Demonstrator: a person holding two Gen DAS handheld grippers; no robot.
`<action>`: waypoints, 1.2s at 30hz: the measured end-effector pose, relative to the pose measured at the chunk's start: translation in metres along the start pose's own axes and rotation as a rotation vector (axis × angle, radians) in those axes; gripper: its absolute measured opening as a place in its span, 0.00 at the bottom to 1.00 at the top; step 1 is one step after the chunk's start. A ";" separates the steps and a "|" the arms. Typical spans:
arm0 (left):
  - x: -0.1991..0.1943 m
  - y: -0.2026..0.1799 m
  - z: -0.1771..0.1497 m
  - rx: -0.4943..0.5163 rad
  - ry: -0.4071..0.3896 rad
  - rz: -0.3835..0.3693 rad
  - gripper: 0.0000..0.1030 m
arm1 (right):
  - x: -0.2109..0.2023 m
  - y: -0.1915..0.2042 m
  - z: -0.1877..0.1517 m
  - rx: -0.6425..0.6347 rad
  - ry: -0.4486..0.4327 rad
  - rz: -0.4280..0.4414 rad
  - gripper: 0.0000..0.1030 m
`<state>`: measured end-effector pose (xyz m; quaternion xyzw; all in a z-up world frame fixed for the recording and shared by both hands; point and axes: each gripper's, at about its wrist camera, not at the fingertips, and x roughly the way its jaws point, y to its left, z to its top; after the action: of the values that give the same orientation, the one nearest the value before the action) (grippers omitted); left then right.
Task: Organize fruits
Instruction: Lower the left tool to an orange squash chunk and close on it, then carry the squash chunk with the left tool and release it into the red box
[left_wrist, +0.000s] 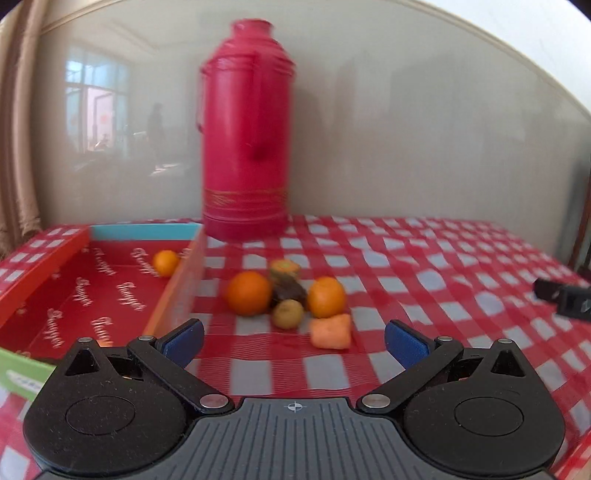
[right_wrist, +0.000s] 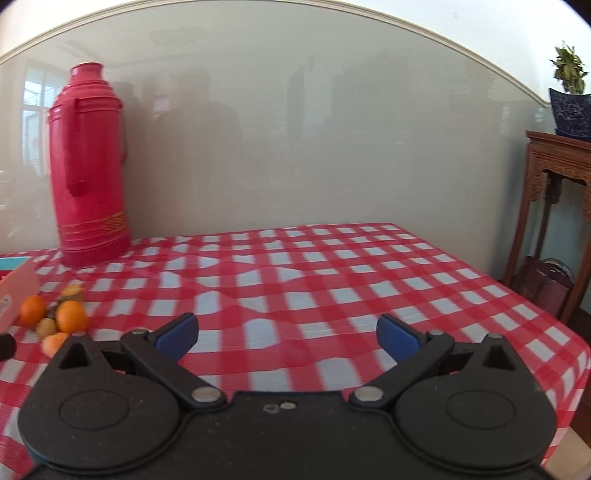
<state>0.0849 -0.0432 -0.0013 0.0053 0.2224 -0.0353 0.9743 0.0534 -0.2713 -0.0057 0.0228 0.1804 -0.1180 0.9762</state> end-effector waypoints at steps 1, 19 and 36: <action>0.005 -0.006 0.001 0.019 0.007 -0.004 1.00 | 0.001 -0.005 0.000 0.008 0.002 -0.010 0.94; 0.069 -0.031 0.007 0.025 0.174 -0.040 0.29 | 0.012 -0.042 -0.004 0.031 0.025 -0.087 0.94; -0.010 0.042 0.024 -0.023 -0.086 0.117 0.28 | 0.009 0.009 -0.003 -0.036 0.031 -0.017 0.94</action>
<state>0.0896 -0.0017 0.0247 0.0055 0.1799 0.0242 0.9834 0.0630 -0.2639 -0.0120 0.0056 0.1977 -0.1227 0.9725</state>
